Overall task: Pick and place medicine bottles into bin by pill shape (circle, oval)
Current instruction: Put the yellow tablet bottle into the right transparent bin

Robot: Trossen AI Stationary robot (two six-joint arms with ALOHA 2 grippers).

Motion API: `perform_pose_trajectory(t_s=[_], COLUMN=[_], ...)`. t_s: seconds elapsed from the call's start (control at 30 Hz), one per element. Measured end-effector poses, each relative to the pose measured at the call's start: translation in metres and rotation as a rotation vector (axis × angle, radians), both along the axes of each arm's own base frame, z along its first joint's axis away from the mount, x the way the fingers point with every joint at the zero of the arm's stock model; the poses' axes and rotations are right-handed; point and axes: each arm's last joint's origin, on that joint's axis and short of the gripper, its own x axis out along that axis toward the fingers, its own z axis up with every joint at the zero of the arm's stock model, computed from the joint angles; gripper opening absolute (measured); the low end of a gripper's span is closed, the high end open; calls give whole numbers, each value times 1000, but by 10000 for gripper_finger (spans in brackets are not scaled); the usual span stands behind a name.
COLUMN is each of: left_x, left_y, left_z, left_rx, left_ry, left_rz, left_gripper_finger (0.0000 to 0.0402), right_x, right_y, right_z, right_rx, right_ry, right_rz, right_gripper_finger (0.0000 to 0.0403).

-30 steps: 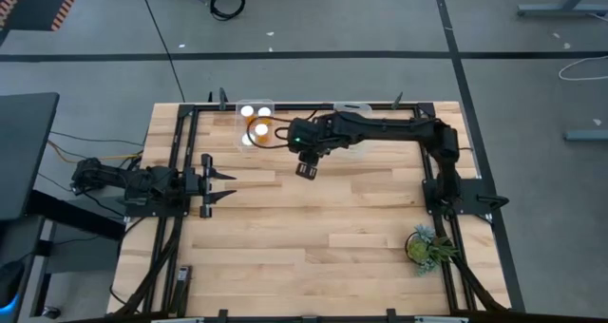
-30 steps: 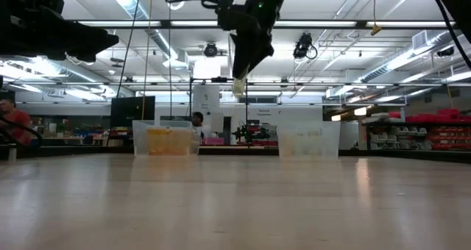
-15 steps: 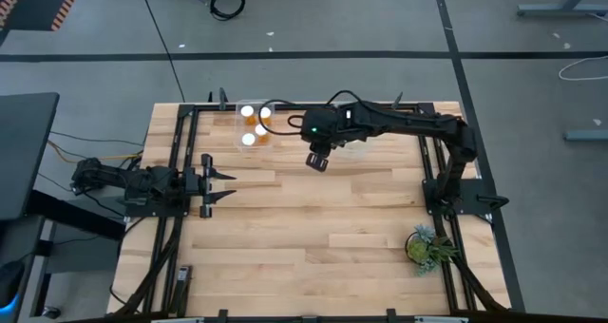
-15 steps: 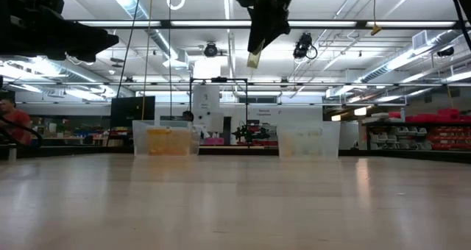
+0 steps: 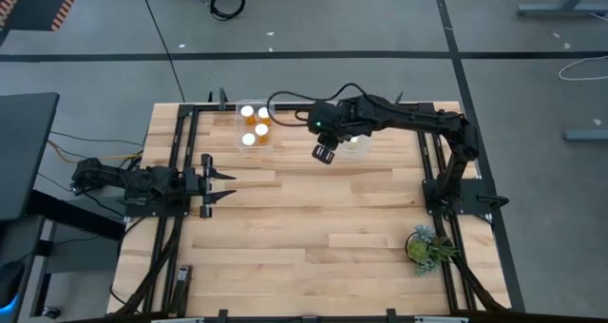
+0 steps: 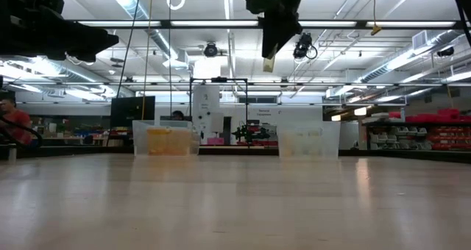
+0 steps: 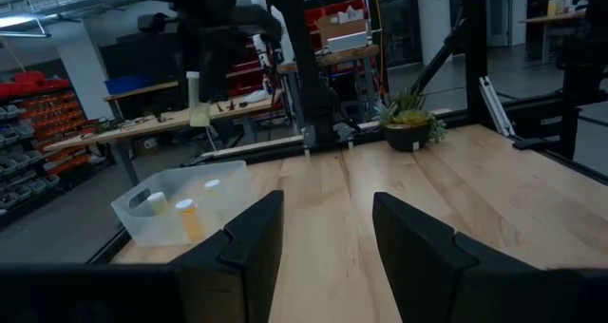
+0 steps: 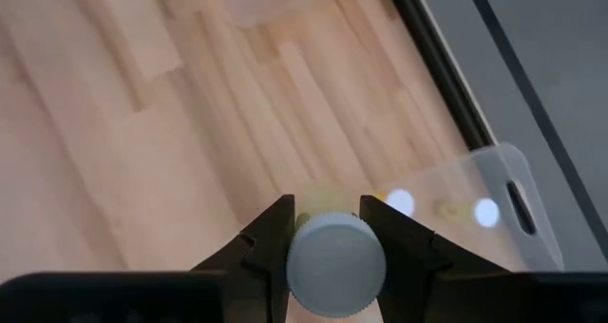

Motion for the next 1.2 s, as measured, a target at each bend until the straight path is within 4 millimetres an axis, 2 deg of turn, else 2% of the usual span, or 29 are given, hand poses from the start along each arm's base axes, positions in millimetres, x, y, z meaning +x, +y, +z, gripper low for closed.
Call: perform_pose_trajectory(t_s=[0.53,1.2], left_x=[0,0], left_y=[0,0], left_z=[0,0], left_rx=[0,0], left_ry=[0,0], left_rz=[0,0], left_gripper_finger=[172,172], right_x=[-19,-37], right_y=[-40,-83], right_z=[-3,-4], right_rx=[14,22], right_ry=[69,85], right_rz=[-183,-310], right_gripper_finger=[123,123])
